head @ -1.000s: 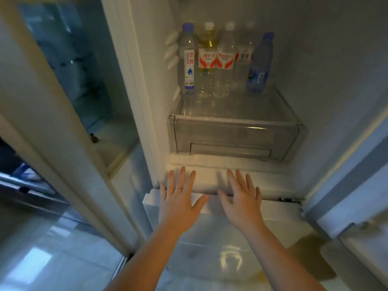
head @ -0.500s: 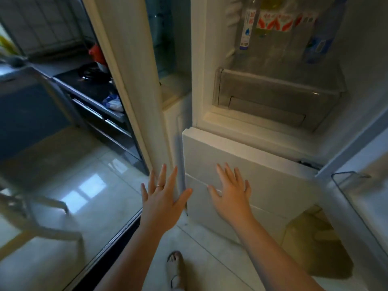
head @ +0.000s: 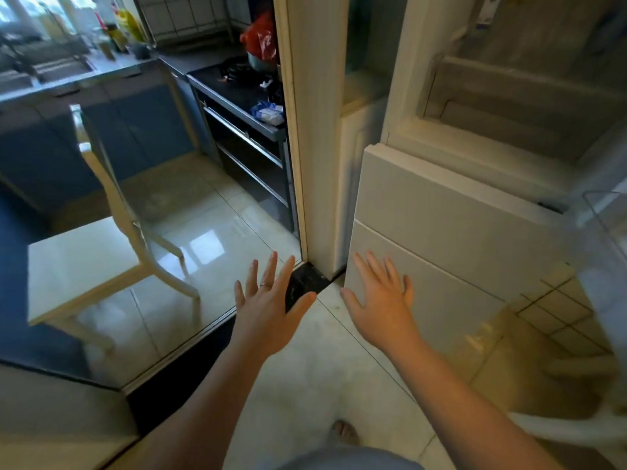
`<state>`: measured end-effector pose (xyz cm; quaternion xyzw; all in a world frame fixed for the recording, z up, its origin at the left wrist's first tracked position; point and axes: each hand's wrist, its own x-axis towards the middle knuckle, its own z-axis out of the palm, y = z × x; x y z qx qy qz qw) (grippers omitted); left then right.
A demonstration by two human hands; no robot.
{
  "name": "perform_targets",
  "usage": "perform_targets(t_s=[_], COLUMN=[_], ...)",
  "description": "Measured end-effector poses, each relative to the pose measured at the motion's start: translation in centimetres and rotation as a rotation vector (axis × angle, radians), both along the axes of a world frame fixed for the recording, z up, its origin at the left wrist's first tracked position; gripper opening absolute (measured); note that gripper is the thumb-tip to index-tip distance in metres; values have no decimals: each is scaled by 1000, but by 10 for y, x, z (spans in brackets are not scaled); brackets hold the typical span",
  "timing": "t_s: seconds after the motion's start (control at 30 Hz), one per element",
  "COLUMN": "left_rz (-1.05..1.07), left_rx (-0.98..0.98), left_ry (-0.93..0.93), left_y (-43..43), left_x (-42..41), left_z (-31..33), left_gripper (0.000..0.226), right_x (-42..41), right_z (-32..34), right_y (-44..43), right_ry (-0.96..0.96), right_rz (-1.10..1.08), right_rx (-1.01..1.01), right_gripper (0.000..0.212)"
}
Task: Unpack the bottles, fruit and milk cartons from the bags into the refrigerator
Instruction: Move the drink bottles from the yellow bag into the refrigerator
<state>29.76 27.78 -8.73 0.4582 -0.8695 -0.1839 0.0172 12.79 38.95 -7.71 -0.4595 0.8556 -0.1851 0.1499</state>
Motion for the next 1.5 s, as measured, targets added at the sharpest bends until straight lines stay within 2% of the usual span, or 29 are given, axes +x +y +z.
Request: perform_targets(t_s=[0.17,0.4,0.73,0.9,1.17,1.33,1.5], left_rz=[-34,-106,-365,-558,-784,-858,-856], left_rx=[25,100,236,257,224,188,205], left_ry=[-22,9,-15,-49,-55,-21,43], left_y=[55,146,287,356,495,623,769], left_x=[59,128,149,120,23,-59,-129], left_z=[-9,-41,-65,-65,-76,-84,-76], left_gripper=[88,79,82,80,79,75,73], right_x=[73,162,203,190,140,78,13], right_z=[-5,-28,-54,-55,-64,-67,-54], right_y=[64,181,344,418,579,710,854], right_ry=[74,142,184,170,151,154,136], right_rz=[0,-68,-273,-400,-645,-760,-766], right_rx=[86,121,324,316,293,258,216], right_gripper=[65,67,74,74,73,72,74])
